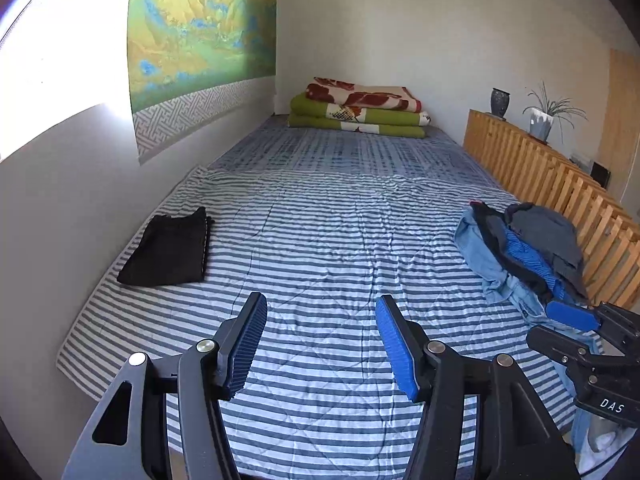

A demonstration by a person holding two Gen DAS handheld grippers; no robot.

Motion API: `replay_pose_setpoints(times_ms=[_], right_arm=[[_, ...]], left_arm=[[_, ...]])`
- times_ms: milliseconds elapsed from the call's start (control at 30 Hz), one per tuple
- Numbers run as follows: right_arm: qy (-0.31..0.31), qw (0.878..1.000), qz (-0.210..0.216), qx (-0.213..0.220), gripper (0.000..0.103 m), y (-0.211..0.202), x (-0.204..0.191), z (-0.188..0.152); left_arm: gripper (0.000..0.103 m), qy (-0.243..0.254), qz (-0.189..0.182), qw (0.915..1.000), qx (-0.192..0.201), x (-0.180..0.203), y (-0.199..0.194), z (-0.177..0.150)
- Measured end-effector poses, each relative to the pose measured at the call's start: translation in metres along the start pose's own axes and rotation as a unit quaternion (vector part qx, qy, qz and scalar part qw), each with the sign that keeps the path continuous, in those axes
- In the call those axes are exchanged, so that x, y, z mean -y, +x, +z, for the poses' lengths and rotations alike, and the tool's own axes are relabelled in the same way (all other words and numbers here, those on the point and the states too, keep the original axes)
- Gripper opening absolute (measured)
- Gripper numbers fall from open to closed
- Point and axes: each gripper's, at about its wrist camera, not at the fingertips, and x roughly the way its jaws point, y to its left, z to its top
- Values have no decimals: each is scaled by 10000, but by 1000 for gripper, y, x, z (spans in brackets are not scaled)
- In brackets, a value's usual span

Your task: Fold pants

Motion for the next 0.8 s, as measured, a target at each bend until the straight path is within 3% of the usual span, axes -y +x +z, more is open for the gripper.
replay_pose_setpoints(times_ms=[100,200,300,567,700,800], right_arm=[[-192,9998,47,-44,46,10,-13,5],[-457,9988,-5,195,46,10,-31,3],[-293,9993,189,155,46,13,-45,-11],[-55,9994,301,-170,46,23,-83,-50],[-108,9998,105,-112,46,15,-101,-62],[-137,9999,-59,-33,46,7,-112,-70]], left_arm=[[60,-166,-53,9998,-120,-8,18,-10],[60,-321,68,9994,-128,-21,24,-24],[60,-340,58,9988,-336,-31,28,-35],[61,-408,230,9983,-347,-59,13,-66],[70,-737,269,9961,-402,-74,-1,-95],[72,-538,395,9969,-413,-72,-13,-118]])
